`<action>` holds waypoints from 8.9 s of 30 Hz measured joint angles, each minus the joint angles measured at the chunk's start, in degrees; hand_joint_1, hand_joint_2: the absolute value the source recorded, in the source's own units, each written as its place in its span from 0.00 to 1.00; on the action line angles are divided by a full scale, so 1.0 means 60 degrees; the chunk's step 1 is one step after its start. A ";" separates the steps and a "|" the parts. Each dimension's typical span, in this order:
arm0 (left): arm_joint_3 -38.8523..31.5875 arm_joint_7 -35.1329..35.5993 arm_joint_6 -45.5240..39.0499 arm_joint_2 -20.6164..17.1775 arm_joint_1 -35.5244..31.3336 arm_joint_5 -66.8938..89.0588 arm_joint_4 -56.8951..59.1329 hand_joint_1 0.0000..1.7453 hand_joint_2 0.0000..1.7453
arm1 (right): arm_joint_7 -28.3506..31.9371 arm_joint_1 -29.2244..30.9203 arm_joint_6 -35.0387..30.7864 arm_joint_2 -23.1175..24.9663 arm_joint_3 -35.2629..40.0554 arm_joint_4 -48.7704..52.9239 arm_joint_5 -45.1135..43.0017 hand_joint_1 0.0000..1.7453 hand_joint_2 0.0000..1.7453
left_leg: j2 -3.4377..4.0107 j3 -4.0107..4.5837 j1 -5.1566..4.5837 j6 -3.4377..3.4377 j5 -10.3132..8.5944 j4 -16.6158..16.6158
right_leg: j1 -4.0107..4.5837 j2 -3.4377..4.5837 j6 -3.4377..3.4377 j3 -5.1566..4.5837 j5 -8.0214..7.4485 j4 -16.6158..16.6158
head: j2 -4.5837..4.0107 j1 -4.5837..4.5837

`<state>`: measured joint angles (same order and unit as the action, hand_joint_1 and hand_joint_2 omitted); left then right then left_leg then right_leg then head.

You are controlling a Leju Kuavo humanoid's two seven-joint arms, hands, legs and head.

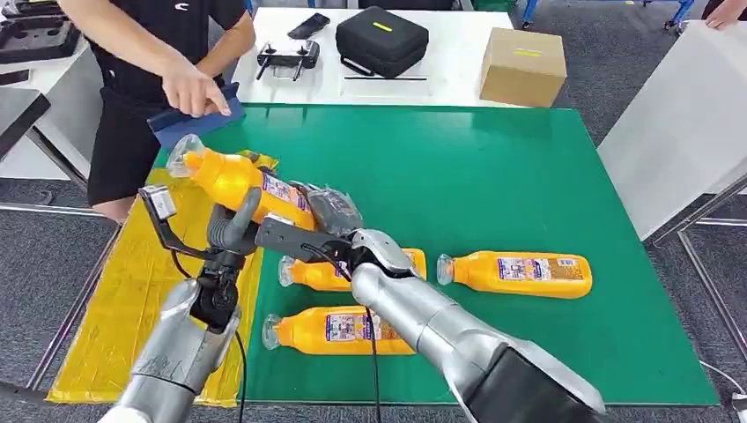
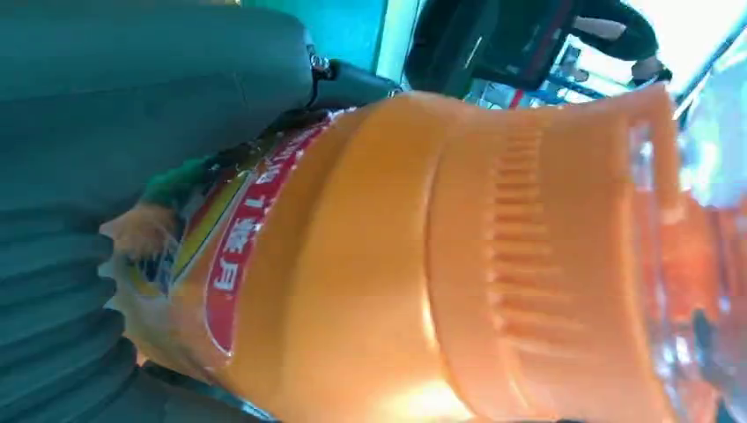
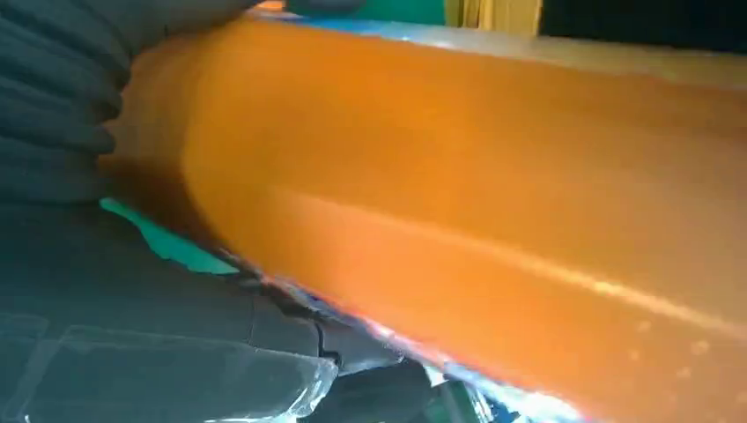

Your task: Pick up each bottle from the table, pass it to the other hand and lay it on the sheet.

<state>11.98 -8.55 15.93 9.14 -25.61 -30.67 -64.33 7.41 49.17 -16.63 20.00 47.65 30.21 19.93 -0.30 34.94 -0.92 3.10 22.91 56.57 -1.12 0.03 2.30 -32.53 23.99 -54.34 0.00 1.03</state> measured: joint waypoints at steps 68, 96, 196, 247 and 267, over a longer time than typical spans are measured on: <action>-0.1340 -0.0576 -0.8412 -0.3206 0.0405 1.5920 0.1150 1.00 1.00 | 0.1097 -0.4469 0.0874 -0.3373 -0.4889 0.8998 0.1901 0.00 0.00 | -0.0001 -0.0001 -0.0002 -0.0001 -0.0001 -0.0001 | 0.0001 0.0001 0.0000 -0.0009 -0.0002 0.0002 | 0.0000 0.0000; 0.0612 -0.1170 -0.9067 -0.3395 -0.1190 1.6220 0.6237 0.00 0.00 | 0.1362 -0.4072 0.0838 -0.3657 -0.4488 0.8335 0.1563 0.00 0.00 | -0.0001 -0.0017 -0.0002 -0.0014 -0.0009 -0.0002 | 0.0001 0.0000 -0.0001 0.0013 -0.0002 -0.0011 | 0.0000 -0.0004; -0.3264 -0.1916 -0.3683 -0.1082 0.3334 0.5031 -0.3708 0.00 0.00 | -0.0660 -0.8056 0.1698 -0.5155 -0.8612 1.0943 0.5785 0.00 1.00 | -0.0035 -0.0001 -0.0008 -0.0013 0.0005 -0.0003 | -0.0001 -0.0015 0.0000 -0.0004 0.0003 0.0002 | 0.0000 -0.0004; -0.3249 -0.1698 -0.3574 -0.0783 0.2572 0.5133 -0.3359 0.00 0.00 | -0.1206 -0.5949 0.2878 -0.6124 -0.8010 0.6630 0.6604 0.00 1.00 | -0.0034 -0.0001 -0.0009 -0.0011 0.0002 -0.0001 | 0.0000 -0.0015 0.0004 -0.0004 -0.0002 0.0002 | 0.0000 -0.0007; -0.3249 -0.1694 -0.3588 -0.0743 0.2463 0.5133 -0.3286 0.00 0.00 | -0.1242 -0.5822 0.3242 -0.6135 -0.7675 0.5982 0.6652 0.00 1.00 | -0.0034 -0.0002 -0.0009 -0.0011 0.0002 -0.0001 | 0.0000 -0.0015 0.0004 -0.0005 -0.0001 0.0002 | 0.0000 -0.0004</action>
<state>-7.52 -18.71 -5.60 4.68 -10.83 0.13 -84.04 -0.04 14.24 2.82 -16.81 1.60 66.10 59.84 -0.50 34.93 -0.97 3.03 22.93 56.57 -1.12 -0.06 2.32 -32.56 23.98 -54.33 0.00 1.00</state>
